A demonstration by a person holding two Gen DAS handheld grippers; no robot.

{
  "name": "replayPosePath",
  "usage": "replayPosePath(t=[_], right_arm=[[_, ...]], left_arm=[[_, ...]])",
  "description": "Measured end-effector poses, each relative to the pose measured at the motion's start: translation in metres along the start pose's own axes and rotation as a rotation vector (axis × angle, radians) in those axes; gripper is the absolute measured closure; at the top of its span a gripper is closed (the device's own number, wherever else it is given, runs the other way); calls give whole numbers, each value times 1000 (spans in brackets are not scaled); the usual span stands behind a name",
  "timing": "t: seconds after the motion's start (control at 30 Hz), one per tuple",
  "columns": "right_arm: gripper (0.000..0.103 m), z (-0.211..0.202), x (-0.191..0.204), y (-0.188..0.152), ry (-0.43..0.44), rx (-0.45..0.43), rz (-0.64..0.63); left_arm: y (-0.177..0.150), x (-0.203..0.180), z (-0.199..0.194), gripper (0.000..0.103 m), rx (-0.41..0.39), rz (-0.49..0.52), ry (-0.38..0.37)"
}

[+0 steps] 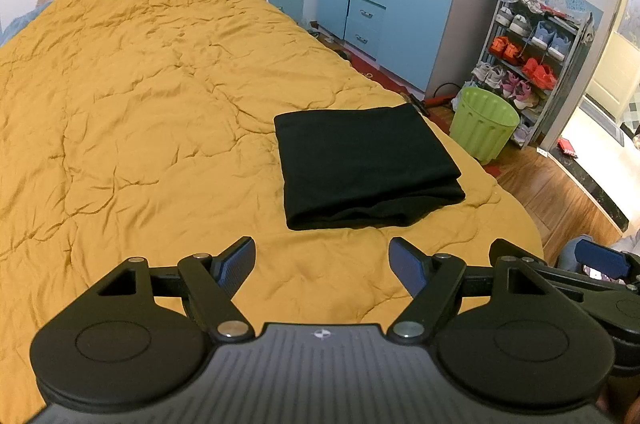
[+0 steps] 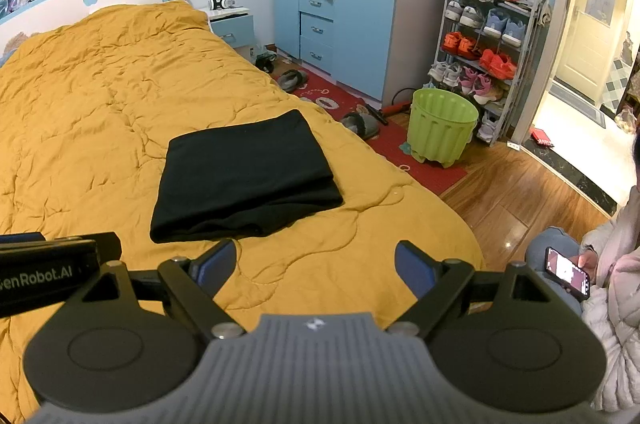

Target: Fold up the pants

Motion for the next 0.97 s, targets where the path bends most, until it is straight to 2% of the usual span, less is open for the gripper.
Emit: replayPosePath(t=[0.97], right_arm=[[20, -1, -1, 0, -1, -1, 1]], left_arm=[[2, -1, -2, 14, -14, -1, -2]])
Point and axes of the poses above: each gripper's, at about its wrist camera, not at the fingertips, and z roughly the way its jaws point, x to its left, y to its top, the point moved 1 cm from there along z, roughly the way its jaws point, and after that the axes turned 1 degree about -z, right-handed, at the moved point
